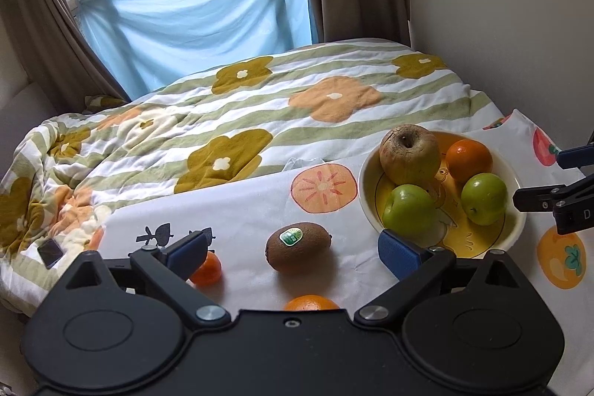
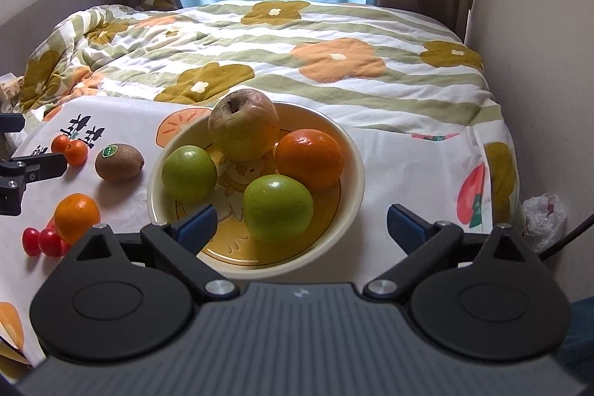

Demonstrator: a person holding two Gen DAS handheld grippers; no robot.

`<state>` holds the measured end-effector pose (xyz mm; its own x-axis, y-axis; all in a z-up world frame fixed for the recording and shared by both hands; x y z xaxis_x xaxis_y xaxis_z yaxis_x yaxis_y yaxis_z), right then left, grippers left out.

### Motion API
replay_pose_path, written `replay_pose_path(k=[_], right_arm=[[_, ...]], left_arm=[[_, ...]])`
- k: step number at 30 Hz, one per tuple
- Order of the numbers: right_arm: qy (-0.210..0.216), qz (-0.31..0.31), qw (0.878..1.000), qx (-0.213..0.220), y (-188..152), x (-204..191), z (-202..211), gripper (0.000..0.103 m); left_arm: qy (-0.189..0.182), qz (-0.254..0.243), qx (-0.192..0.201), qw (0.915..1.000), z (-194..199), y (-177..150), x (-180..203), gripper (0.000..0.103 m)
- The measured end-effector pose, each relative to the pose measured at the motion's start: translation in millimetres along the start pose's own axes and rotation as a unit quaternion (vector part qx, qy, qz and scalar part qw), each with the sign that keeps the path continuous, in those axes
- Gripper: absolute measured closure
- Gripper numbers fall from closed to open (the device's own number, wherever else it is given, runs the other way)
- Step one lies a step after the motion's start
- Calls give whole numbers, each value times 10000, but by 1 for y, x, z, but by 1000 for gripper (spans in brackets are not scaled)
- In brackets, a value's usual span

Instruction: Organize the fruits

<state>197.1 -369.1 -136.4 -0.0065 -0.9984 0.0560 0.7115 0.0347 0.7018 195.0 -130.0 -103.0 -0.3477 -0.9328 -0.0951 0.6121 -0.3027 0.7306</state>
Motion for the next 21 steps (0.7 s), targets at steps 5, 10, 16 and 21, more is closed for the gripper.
replay_pose_path(k=[5,10,16,21], right_arm=[[-131,-152,9992,334,1,1,26,0],[84,-79,9994,318,-4,-9,52,0],[120,-114,9996,233,-14,-31,72,0],[153,-237,9994,177,-20,-55,78,0]], left_arm=[[50,51,119,9999,25,-3,2,0],[46,228,193,9995,55,-16,-6,0],[58,328,97,9994,83,-38,-26,0],[8,284,15,9996,91,-56,-48,0]])
Point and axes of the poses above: each gripper's, at about its wrist camera, not at the fingertips, and z roughly against the way its jaws point, x to its right, y to its top, the point moved 5 cm from there along -z, roughly the way its jaws point, and after that the axes turned 9 degrees about -y, right-handed, at the moved point
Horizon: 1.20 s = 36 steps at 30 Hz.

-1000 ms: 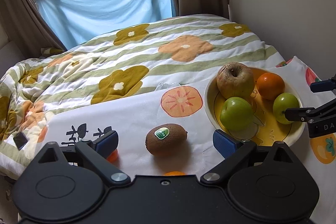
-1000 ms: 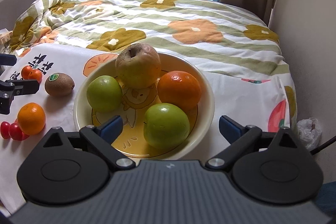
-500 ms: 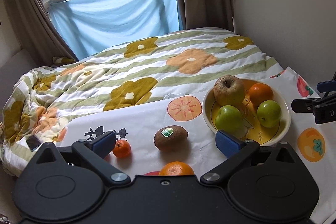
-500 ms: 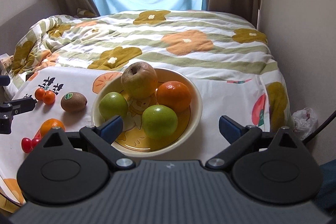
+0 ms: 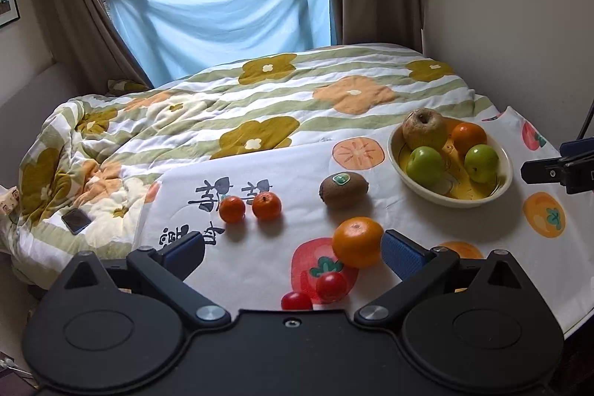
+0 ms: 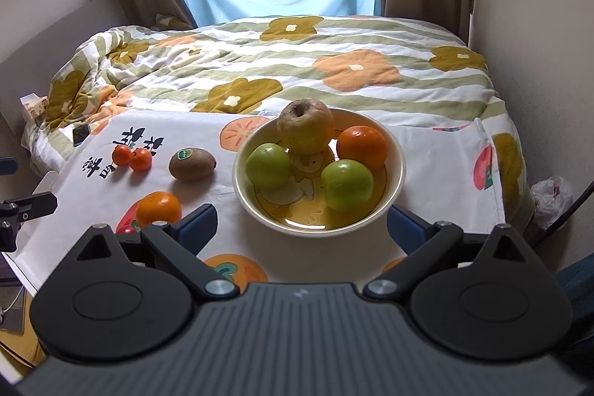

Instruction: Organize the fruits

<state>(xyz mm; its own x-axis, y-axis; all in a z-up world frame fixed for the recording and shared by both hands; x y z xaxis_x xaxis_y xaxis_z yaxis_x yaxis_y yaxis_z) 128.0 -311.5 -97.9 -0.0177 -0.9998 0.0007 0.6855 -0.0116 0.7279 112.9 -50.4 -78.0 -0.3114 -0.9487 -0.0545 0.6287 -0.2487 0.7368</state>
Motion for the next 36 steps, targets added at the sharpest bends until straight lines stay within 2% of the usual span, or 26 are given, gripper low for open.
replay_pose_path(k=[9,11,18,25,27,33,36], right_arm=[[-117,-242,9996,-58,-15,-49,-10,0],[-97,-242,9996,-117,-19,-61,-16,0],[126,-213,9993,-279,-29,-104,-40,0],[344,-195,9983,-431,-30,-134,-69,1],[432,-260,9975,-490,-31,-139,-76,5],[569,-456,9953,-644,-34,-146,-90,7],[631,-512,9942,-702,-34,-148,-95,7]], left_arm=[[-400,-526,-326,9973,-22,-38,-31,3],[-529,-617,-428,9958,-31,-46,-34,7],[-929,-676,-689,9910,-63,-66,-36,13],[-1183,-783,-896,9858,-90,-77,-29,24],[-1230,-790,-937,9848,-96,-80,-29,28],[-1394,-719,-927,9833,-101,-82,-31,36],[-1526,-639,-914,9820,-102,-81,-31,47]])
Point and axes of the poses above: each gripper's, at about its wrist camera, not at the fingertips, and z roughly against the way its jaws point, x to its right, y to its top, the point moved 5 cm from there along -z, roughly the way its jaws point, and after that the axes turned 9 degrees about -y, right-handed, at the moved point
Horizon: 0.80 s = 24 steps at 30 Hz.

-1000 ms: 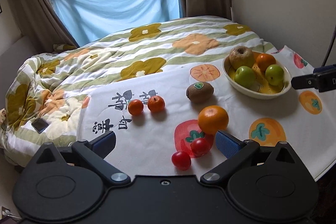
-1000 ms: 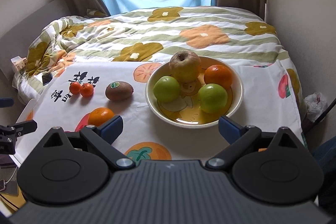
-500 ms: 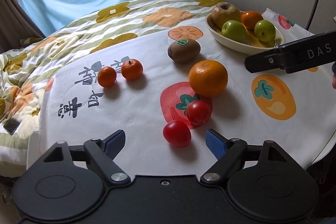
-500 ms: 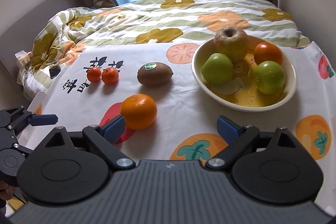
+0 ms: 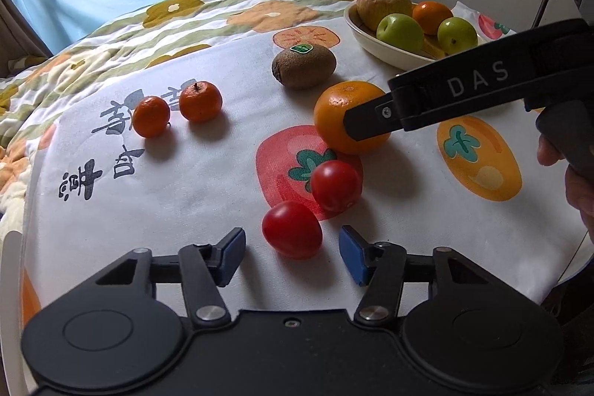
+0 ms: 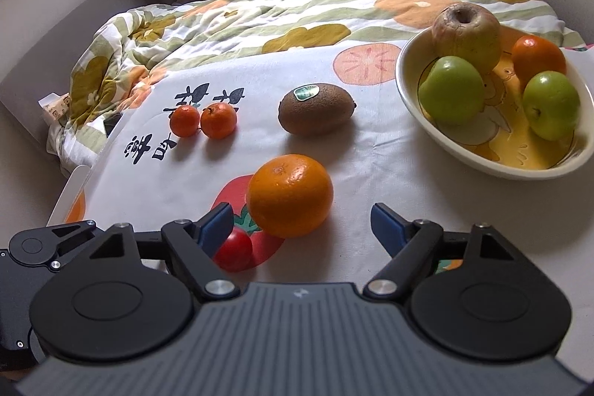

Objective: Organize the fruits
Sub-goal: 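Grasp the large orange with the right tool while the left tool grasps the large red tomato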

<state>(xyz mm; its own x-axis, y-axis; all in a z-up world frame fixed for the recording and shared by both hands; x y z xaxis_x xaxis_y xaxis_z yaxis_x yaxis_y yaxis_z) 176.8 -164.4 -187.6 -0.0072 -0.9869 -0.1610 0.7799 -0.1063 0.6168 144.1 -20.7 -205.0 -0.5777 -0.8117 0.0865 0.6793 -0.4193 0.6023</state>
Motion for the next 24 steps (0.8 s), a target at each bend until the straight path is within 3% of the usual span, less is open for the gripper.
replay_pose_path(k=[2,12,19,24], right_arm=[[22,-10,10000,-36,1,-1,-4,9],[135,-63,9998,-148,3,-5,-14,18],[116,-70,9998,-157,5,-6,-19,20],[174,-73,9996,-207,6,-6,-25,29]], left_arm=[[-10,-20,29,10000,1,1,0,65],[77,56,0,10000,4,-1,-6,66],[223,188,-14,9996,8,-3,-17,66],[301,253,-7,9992,9,-4,-21,66]])
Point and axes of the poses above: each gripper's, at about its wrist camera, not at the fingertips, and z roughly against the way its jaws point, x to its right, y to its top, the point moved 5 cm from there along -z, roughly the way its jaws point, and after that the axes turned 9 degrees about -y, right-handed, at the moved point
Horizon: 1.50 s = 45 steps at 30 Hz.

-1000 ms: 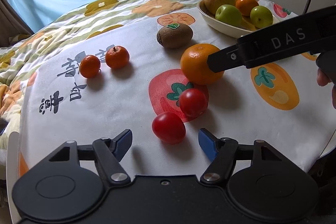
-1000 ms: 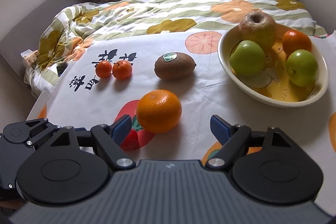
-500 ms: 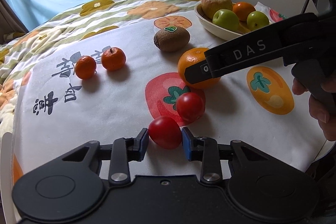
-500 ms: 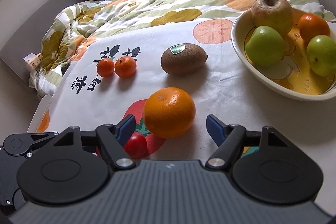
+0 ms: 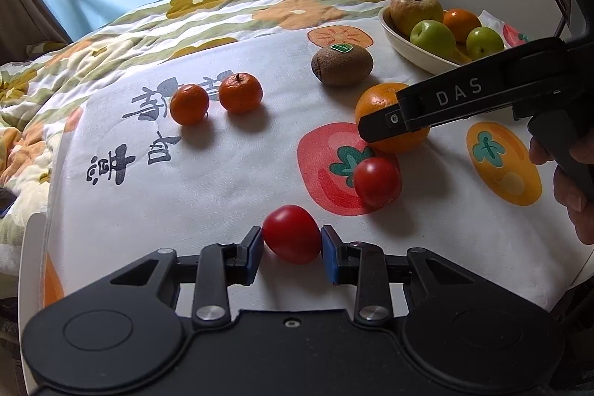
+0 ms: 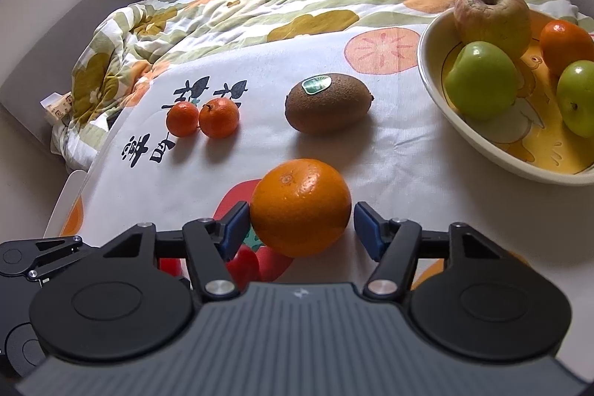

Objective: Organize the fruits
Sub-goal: 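Grasp the large orange with the right tool while the left tool grasps the large red tomato, then carry the tomato and orange to the bowl and open the left tool over it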

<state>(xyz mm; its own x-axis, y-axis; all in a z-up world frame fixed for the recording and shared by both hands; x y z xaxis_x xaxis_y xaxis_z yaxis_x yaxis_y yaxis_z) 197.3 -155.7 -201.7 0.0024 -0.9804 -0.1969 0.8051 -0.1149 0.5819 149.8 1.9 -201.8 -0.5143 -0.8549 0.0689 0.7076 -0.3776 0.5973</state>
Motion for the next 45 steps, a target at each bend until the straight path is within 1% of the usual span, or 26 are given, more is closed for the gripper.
replay_pose_path(k=[5,9,12,22,29,35,41,45], right_arm=[[-11,85,10000,40,-1,-1,2,30],[-20,71,9999,81,0,0,6,31],[-42,45,10000,74,1,2,12,31],[-88,84,9994,337,9,11,55,31],[-193,13,9983,555,18,38,93,31],[-313,11,9966,761,28,74,123,31],[-449,18,9956,825,38,120,137,31],[-561,9,9944,900,48,151,142,31]], left_arm=[[91,63,30,9999,4,1,-5,66],[172,105,129,9997,11,6,-9,66],[363,84,186,9991,17,10,-11,66],[578,360,391,9969,53,32,-7,66],[565,365,534,9963,71,55,17,66],[507,232,730,9958,72,86,54,66],[391,91,856,9955,60,117,92,66],[221,-31,844,9962,39,137,116,66]])
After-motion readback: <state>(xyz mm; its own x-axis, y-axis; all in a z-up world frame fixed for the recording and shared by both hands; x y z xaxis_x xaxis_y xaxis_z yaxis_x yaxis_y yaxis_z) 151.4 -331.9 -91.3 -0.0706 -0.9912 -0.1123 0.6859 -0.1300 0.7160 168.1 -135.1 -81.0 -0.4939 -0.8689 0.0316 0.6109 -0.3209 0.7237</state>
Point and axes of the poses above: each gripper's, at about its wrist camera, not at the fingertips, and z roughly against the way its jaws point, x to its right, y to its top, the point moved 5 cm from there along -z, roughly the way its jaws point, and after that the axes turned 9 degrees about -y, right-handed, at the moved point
